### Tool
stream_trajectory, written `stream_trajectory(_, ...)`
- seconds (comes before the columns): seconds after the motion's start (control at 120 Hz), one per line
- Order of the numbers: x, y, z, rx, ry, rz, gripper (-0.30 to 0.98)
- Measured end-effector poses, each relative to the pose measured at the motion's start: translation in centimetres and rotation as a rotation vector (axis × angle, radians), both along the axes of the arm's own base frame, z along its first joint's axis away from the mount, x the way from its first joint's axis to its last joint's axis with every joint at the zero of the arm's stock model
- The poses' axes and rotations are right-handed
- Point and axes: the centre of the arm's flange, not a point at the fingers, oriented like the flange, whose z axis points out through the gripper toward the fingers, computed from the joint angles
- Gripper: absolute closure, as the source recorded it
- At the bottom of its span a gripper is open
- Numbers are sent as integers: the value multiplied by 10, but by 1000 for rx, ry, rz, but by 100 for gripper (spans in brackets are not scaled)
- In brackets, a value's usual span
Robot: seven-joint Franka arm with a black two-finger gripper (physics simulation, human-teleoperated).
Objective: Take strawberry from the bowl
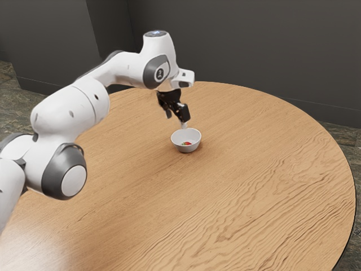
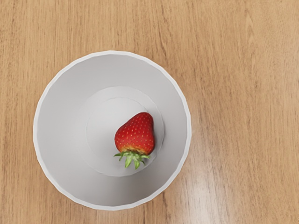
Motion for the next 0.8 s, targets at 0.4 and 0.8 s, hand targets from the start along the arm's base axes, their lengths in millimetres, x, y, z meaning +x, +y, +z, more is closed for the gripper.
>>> stream_trajectory(0.4, 14, 3, -41, -14, -28, -44, 2)
stream_trajectory(0.8, 17, 13, -63, -39, -20, -12, 17)
